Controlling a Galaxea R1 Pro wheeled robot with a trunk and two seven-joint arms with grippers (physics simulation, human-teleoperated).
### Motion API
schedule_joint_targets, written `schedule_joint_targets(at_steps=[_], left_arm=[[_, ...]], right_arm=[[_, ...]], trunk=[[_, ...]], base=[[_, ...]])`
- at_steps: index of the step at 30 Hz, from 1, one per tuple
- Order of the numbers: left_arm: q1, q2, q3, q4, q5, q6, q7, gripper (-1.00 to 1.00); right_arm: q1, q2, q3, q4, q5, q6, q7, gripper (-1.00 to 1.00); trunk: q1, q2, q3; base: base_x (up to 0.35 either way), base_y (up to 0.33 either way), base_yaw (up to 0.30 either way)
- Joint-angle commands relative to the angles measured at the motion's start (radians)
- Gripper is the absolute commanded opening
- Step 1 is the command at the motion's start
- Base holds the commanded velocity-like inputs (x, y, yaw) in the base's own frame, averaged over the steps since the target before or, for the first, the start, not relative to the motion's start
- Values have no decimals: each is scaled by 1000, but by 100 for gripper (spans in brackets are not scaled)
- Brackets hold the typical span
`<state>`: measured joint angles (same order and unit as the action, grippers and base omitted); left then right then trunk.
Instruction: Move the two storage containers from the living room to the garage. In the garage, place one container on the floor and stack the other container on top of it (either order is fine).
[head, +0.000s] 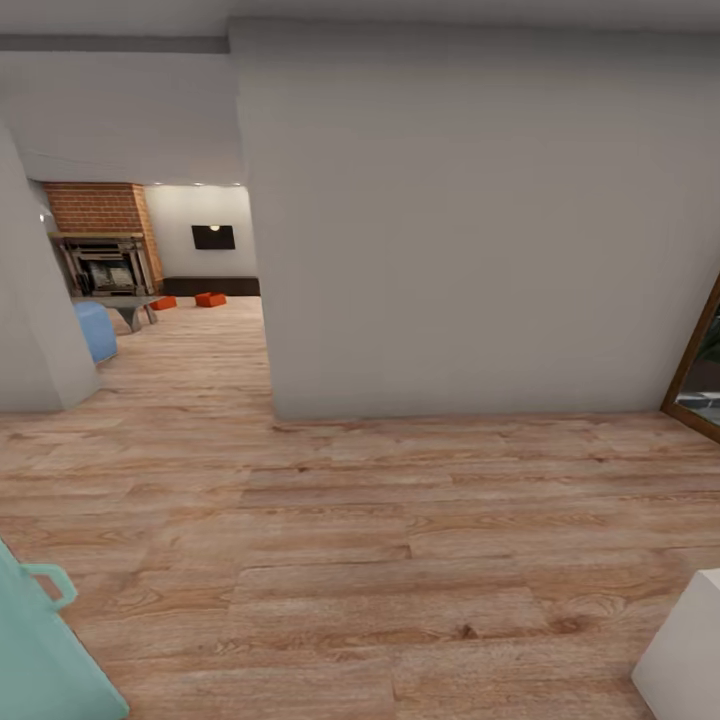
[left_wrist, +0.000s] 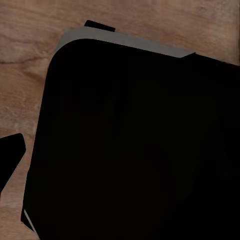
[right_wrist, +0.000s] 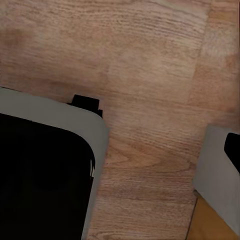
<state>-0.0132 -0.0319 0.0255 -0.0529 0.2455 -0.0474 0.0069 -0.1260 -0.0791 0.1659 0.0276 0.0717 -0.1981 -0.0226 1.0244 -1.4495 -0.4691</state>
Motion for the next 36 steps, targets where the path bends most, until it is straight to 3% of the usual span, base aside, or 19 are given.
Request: schedule_joint_targets(at_steps=[1, 15, 36], left_arm=[[-1, 0, 2, 1, 3, -3, 1, 100], [-1, 0, 2, 1, 3, -3, 1, 100], [-1, 0, 2, 1, 3, -3, 1, 100]], right_arm=[[-1, 0, 0, 3, 5, -5, -2, 100], [-1, 3, -7, 5, -7, -2, -1, 100], [-1, 2, -8, 4, -9, -6, -2, 100]], trunk=[[1, 0, -1], [1, 0, -1], [1, 0, -1]], base=[[322, 0, 0], [322, 0, 19], [322, 0, 259]])
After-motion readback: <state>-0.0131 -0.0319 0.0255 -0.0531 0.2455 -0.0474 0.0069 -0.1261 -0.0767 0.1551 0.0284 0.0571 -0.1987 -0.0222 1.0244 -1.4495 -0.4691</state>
